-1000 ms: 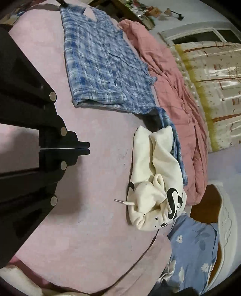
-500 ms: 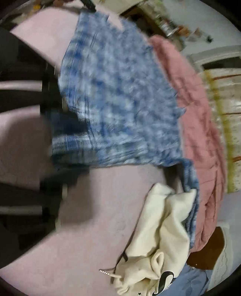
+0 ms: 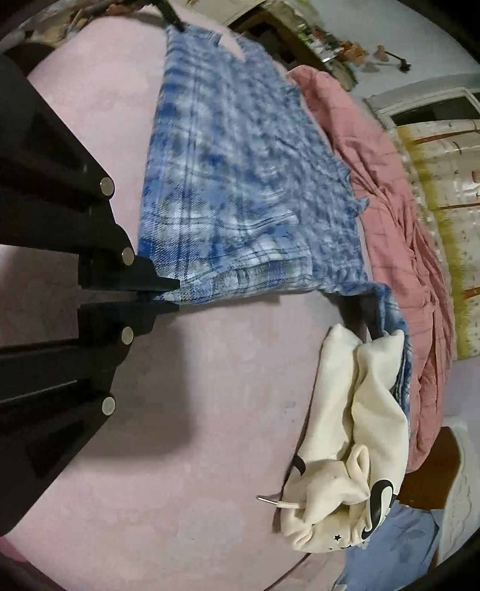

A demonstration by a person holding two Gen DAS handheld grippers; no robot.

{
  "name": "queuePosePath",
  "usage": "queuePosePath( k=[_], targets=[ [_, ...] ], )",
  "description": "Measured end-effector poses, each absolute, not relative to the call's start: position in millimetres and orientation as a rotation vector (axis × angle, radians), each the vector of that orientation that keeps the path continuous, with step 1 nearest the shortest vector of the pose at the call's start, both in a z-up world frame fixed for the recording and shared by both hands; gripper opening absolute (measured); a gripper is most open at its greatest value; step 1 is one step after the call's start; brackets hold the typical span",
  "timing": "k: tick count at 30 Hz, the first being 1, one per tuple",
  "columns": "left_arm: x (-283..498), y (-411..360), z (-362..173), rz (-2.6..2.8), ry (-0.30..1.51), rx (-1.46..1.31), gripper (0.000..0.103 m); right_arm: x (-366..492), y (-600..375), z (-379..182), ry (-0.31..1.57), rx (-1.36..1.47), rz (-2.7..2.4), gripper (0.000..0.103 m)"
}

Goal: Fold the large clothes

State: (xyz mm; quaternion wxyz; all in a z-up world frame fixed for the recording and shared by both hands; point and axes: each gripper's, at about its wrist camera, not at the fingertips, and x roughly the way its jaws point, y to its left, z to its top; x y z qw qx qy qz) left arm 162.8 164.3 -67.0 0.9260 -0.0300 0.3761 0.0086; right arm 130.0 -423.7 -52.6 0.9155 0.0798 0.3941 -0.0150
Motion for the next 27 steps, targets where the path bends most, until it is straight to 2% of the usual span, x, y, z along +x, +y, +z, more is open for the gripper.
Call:
queuePosePath(
  k=[4, 6, 8, 12, 15, 18, 24, 27],
  targets=[
    [157, 161, -68, 0.076, 0.764, -0.030, 0.042, 128, -417, -51, 0.798, 0.127, -0.066, 0.005],
    [152, 159, -65, 0.107, 0.733, -0.009, 0.043, 125, -419, -50, 0.787, 0.132, -0.090, 0.013],
    [140, 152, -53, 0.098, 0.645, 0.030, 0.042, 117, -421, -45, 0.768, 0.121, -0.116, 0.017],
    [128, 131, -24, 0.030, 0.526, 0.095, 0.043, 99, -414, -14, 0.660, 0.064, -0.144, 0.017],
    [150, 124, -13, -0.030, 0.585, 0.050, 0.042, 107, -403, 15, 0.604, 0.083, -0.029, 0.020],
    [184, 121, -24, -0.034, 0.693, 0.004, 0.037, 135, -389, 24, 0.640, 0.112, 0.089, 0.020],
    [227, 145, -63, 0.052, 0.808, -0.086, 0.035, 217, -386, -27, 0.828, 0.092, -0.054, 0.020],
    [227, 154, -67, 0.057, 0.816, -0.140, 0.035, 225, -408, -55, 0.841, 0.158, -0.140, 0.019]
  ],
)
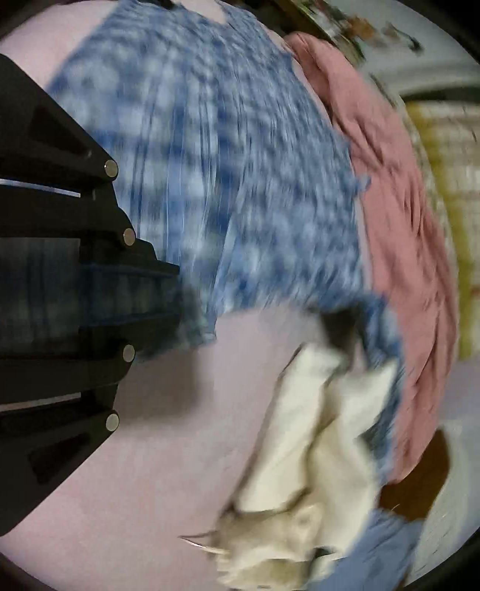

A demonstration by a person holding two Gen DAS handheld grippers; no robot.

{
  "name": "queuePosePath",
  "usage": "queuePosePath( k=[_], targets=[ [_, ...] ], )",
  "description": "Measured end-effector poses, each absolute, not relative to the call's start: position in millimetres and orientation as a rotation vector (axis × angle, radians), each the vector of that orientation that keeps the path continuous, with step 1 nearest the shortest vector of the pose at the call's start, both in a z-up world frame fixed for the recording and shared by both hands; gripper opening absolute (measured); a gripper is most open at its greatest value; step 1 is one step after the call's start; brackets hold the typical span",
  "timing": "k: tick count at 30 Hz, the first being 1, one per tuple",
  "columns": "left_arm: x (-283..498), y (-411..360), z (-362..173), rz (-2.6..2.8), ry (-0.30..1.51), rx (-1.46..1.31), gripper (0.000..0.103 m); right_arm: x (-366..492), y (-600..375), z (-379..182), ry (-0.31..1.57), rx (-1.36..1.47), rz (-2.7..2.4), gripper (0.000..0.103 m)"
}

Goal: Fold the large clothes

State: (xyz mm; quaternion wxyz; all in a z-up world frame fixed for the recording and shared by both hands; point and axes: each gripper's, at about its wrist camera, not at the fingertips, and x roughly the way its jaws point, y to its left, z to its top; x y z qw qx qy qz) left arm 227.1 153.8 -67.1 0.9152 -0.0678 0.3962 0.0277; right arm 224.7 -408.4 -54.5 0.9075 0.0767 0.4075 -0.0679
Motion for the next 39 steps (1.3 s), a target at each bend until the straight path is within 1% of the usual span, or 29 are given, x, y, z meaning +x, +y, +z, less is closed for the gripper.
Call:
queuePosePath(
  k=[3, 6, 9, 11, 12, 13, 14, 15, 16, 17, 19, 20, 21, 22, 23, 24, 27, 30, 32, 34, 35, 37, 39],
  targets=[
    [228, 140, -71, 0.086, 0.819, -0.059, 0.035, 218, -425, -58, 0.809, 0.253, -0.119, 0.019],
    [223, 136, -69, 0.080, 0.782, -0.028, 0.040, 214, -427, -61, 0.802, 0.275, -0.128, 0.019],
    [205, 139, -54, 0.056, 0.693, -0.038, 0.041, 198, -420, -57, 0.790, 0.236, -0.133, 0.020],
    [182, 132, -39, 0.045, 0.602, 0.001, 0.044, 175, -409, -50, 0.766, 0.184, -0.101, 0.020],
    [173, 128, -34, 0.036, 0.570, 0.025, 0.048, 165, -404, -46, 0.759, 0.159, -0.083, 0.021],
    [162, 121, -29, 0.020, 0.546, 0.052, 0.052, 155, -398, -43, 0.750, 0.129, -0.064, 0.023],
    [153, 114, -25, -0.003, 0.538, 0.080, 0.054, 144, -391, -40, 0.739, 0.098, -0.048, 0.031],
    [148, 107, -23, -0.025, 0.540, 0.102, 0.056, 134, -385, -37, 0.729, 0.071, -0.033, 0.041],
    [141, 99, -23, -0.049, 0.546, 0.129, 0.061, 126, -379, -34, 0.722, 0.048, -0.021, 0.045],
    [136, 93, -22, -0.065, 0.549, 0.154, 0.063, 119, -375, -32, 0.719, 0.035, -0.016, 0.048],
    [124, 81, -22, -0.083, 0.545, 0.199, 0.066, 107, -366, -28, 0.716, 0.022, 0.003, 0.048],
    [120, 77, -22, -0.091, 0.543, 0.203, 0.068, 104, -362, -27, 0.716, 0.023, 0.012, 0.052],
    [117, 74, -21, -0.106, 0.544, 0.197, 0.075, 99, -356, -25, 0.716, 0.024, 0.022, 0.063],
    [115, 71, -21, -0.123, 0.551, 0.185, 0.082, 95, -352, -24, 0.712, 0.024, 0.028, 0.070],
    [114, 69, -21, -0.133, 0.557, 0.178, 0.083, 90, -346, -23, 0.701, 0.018, 0.032, 0.084],
    [113, 67, -21, -0.134, 0.560, 0.181, 0.083, 89, -342, -22, 0.689, 0.010, 0.030, 0.090],
    [109, 61, -19, -0.121, 0.558, 0.219, 0.100, 78, -331, -19, 0.664, -0.015, 0.025, 0.090],
    [95, 59, -13, -0.120, 0.473, 0.228, 0.103, 65, -326, -17, 0.617, -0.031, 0.014, 0.090],
    [86, 59, -9, -0.148, 0.419, 0.204, 0.103, 58, -324, -14, 0.571, -0.040, -0.024, 0.091],
    [82, 57, -6, -0.173, 0.398, 0.179, 0.103, 50, -322, -12, 0.514, -0.045, -0.036, 0.101],
    [81, 55, -5, -0.174, 0.389, 0.177, 0.103, 47, -322, -12, 0.493, -0.047, -0.039, 0.103],
    [80, 50, -5, -0.153, 0.382, 0.201, 0.103, 41, -318, -11, 0.452, -0.056, -0.017, 0.103],
    [83, 44, -9, -0.147, 0.395, 0.237, 0.103, 46, -314, -9, 0.479, -0.100, 0.006, 0.103]
  ],
)
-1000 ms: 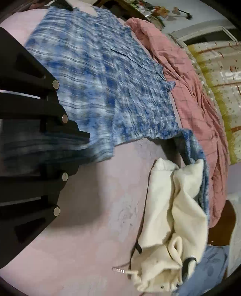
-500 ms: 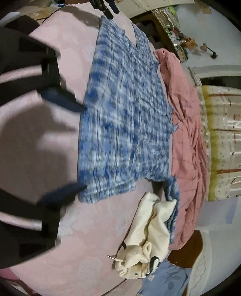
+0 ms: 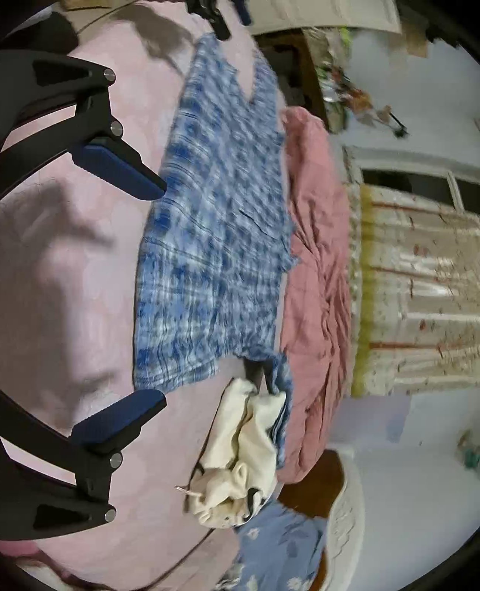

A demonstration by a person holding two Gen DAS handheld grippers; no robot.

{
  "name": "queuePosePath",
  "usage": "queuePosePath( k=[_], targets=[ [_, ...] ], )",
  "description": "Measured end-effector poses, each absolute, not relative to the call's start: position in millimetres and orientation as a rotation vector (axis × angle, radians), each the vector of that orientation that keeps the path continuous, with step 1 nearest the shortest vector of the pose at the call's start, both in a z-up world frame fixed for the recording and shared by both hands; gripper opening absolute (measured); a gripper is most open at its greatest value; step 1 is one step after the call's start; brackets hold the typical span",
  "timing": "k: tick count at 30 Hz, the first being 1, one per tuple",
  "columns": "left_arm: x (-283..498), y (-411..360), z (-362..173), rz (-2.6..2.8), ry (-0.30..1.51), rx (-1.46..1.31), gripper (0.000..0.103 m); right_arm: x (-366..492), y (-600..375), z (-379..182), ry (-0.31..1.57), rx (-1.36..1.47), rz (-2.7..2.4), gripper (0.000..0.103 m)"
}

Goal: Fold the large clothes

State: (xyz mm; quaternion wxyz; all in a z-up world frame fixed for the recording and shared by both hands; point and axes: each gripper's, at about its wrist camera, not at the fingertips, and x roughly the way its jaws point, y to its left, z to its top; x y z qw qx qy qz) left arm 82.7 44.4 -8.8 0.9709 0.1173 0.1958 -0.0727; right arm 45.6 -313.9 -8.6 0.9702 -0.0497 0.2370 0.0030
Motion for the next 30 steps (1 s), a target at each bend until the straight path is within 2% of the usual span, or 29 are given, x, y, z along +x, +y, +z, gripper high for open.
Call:
queuePosePath(
  k=[5, 8, 15, 20, 26, 27, 28, 30],
  targets=[
    [95, 38, -22, -0.165, 0.513, 0.306, 0.103, 52, -309, -6, 0.472, -0.180, -0.010, 0.103],
    [100, 38, -34, -0.140, 0.563, 0.357, 0.103, 70, -309, -18, 0.645, -0.219, 0.068, 0.103],
    [120, 36, -61, -0.168, 0.701, 0.454, 0.103, 96, -296, -43, 0.731, -0.409, 0.080, 0.102],
    [131, 36, -63, -0.177, 0.707, 0.438, 0.103, 126, -294, -60, 0.784, -0.502, 0.041, 0.102],
    [157, 45, -66, -0.127, 0.729, 0.387, 0.103, 153, -304, -66, 0.799, -0.462, 0.020, 0.101],
    [161, 48, -65, -0.102, 0.719, 0.381, 0.093, 155, -304, -67, 0.793, -0.470, 0.007, 0.093],
    [163, 52, -62, -0.050, 0.686, 0.380, 0.062, 159, -305, -69, 0.782, -0.482, -0.012, 0.086],
    [167, 60, -60, -0.033, 0.687, 0.357, 0.026, 163, -309, -70, 0.782, -0.478, -0.006, 0.039]
  ],
)
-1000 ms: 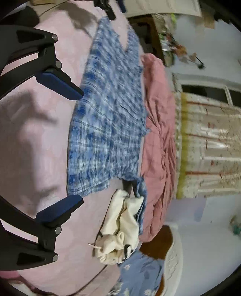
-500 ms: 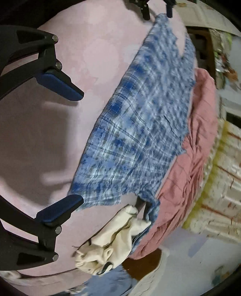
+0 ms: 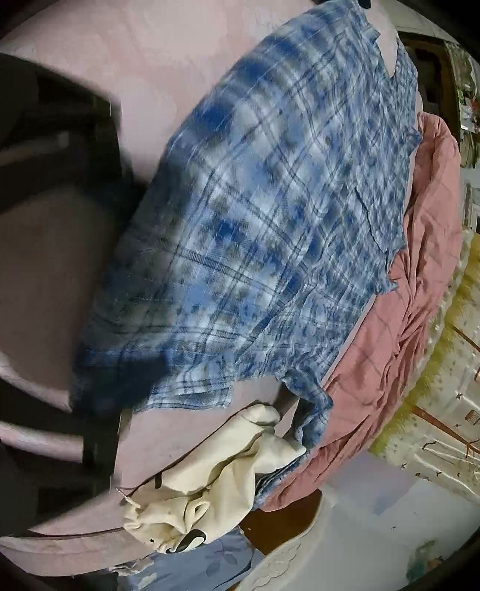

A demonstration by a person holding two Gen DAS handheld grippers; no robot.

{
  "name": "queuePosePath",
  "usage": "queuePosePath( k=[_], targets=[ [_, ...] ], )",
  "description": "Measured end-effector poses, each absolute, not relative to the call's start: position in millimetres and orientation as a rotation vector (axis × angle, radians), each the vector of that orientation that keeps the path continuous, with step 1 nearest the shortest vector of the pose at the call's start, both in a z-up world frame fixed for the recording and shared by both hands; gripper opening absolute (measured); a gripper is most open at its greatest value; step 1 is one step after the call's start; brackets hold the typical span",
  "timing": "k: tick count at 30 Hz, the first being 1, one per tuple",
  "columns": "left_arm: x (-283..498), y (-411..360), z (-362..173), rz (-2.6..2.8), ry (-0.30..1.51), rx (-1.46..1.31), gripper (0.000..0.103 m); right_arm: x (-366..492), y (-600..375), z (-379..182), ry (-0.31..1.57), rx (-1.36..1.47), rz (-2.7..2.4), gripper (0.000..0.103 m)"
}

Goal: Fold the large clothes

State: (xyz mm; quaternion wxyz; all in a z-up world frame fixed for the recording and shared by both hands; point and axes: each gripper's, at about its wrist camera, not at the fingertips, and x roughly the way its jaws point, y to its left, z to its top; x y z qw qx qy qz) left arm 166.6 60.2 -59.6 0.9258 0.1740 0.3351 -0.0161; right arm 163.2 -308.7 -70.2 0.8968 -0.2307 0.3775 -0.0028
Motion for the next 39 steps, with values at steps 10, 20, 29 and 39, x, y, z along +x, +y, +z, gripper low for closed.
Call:
queuePosePath(
  k=[10, 20, 29, 39],
  targets=[
    [194, 73, -14, -0.107, 0.649, 0.296, 0.004, 177, -342, -29, 0.706, -0.266, 0.046, 0.008],
    [297, 69, 37, -0.082, 0.663, 0.238, 0.004, 268, -346, 13, 0.678, -0.212, 0.006, 0.008],
    [350, 77, -6, -0.086, 0.757, 0.189, 0.004, 344, -343, -20, 0.758, -0.209, 0.008, 0.008],
    [368, 86, -37, -0.004, 0.805, 0.208, 0.052, 376, -341, -43, 0.807, -0.201, 0.000, 0.013]
  ],
)
